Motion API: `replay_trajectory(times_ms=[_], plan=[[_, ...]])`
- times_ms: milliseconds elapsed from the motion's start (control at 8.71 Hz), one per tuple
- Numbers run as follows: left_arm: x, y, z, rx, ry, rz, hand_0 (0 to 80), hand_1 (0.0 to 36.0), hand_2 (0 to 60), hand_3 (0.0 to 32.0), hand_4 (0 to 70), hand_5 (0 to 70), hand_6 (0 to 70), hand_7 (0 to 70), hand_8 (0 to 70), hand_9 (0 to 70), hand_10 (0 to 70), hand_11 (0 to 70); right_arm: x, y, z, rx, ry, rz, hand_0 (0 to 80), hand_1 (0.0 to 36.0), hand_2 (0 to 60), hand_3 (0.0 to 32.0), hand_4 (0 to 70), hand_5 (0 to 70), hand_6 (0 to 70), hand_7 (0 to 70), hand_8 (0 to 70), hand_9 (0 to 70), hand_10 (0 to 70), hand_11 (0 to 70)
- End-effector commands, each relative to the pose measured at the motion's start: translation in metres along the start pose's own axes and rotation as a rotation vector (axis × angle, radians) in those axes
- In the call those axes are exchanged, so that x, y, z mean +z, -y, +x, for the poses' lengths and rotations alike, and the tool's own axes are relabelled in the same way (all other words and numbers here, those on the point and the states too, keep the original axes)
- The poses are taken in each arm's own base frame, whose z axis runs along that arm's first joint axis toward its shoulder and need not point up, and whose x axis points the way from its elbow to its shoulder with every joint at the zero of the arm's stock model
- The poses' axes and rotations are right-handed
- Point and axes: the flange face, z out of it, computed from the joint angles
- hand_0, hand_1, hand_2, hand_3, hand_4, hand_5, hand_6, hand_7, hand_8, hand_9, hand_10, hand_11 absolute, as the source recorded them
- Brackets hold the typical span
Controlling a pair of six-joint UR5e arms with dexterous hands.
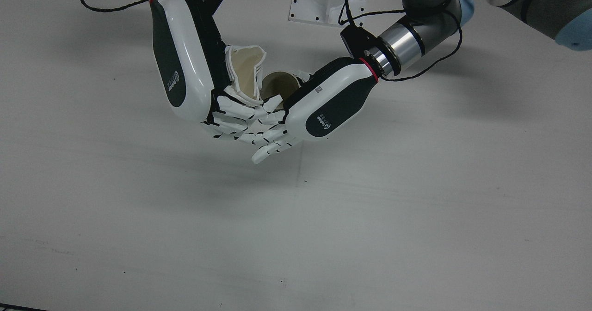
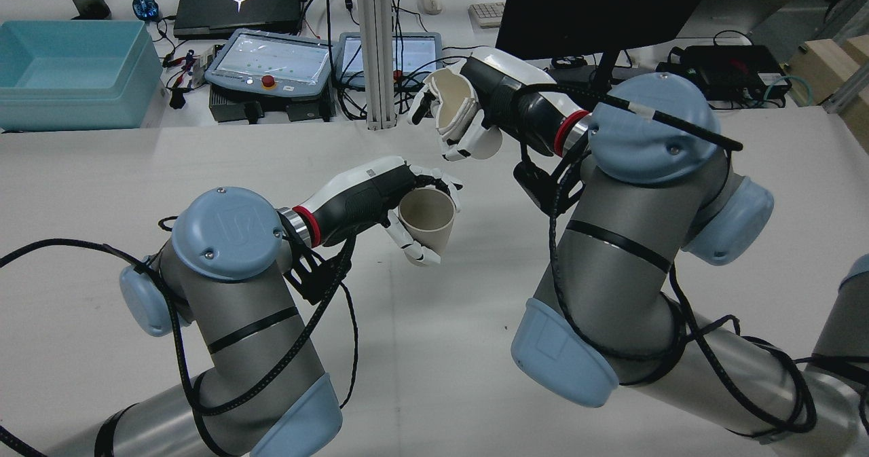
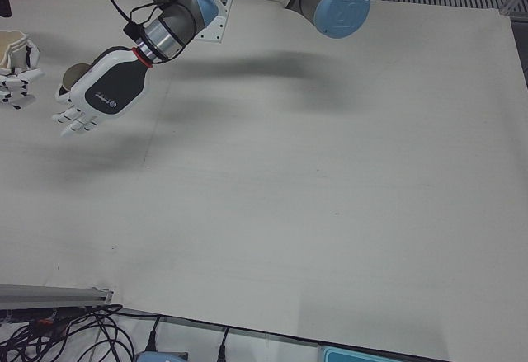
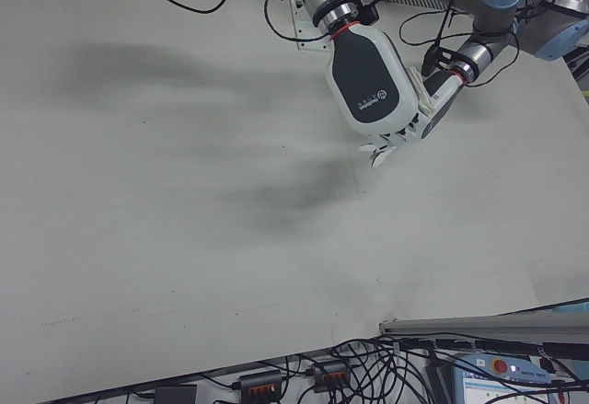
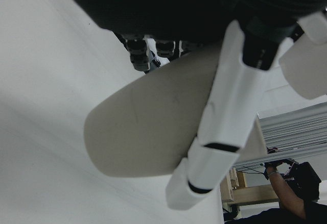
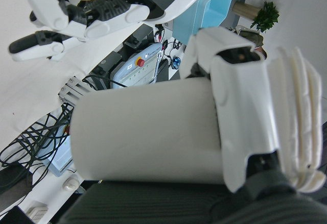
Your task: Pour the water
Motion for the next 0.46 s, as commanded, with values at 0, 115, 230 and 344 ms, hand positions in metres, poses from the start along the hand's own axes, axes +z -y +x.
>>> replay_trajectory(times_ms=[0,115,230,344], plan=[[-0.004,0.005,0.017,-0.013,-0.033,-0.017,80.0,36.0,60.0,0.0,70.0,70.0,14.7,19.9,5.4,3.8,6.9,13.7,-0.026,0.014,-0.006,0.007,0.033,-0.012,80.0,36.0,60.0,0.0,70.0,27.8,70.0,70.0,56.2,70.0,29.7,46.0],[-0.026,0.016,0.037,-0.033,-0.07,-0.018,80.0,36.0,60.0,0.0,70.0,70.0,14.3,19.4,5.4,3.9,7.0,13.8,-0.06,0.055,-0.023,0.01,0.096,0.033,80.0,36.0,60.0,0.0,70.0,27.4,70.0,70.0,53.2,69.7,28.6,44.8],[-0.072,0.038,0.036,-0.033,-0.088,-0.024,80.0,36.0,60.0,0.0,70.0,70.0,13.5,18.7,5.2,4.0,7.0,14.0,-0.105,0.108,-0.04,0.02,0.178,0.121,80.0,36.0,60.0,0.0,62.1,27.0,70.0,70.0,50.0,66.3,28.1,44.3],[-0.11,0.066,0.029,-0.064,-0.089,-0.009,80.0,36.0,60.0,0.0,70.0,70.0,12.7,17.9,5.1,3.9,7.2,14.2,-0.135,0.156,-0.051,0.045,0.237,0.226,80.0,36.0,60.0,0.0,51.0,27.0,66.0,70.0,47.7,64.0,28.1,44.5]])
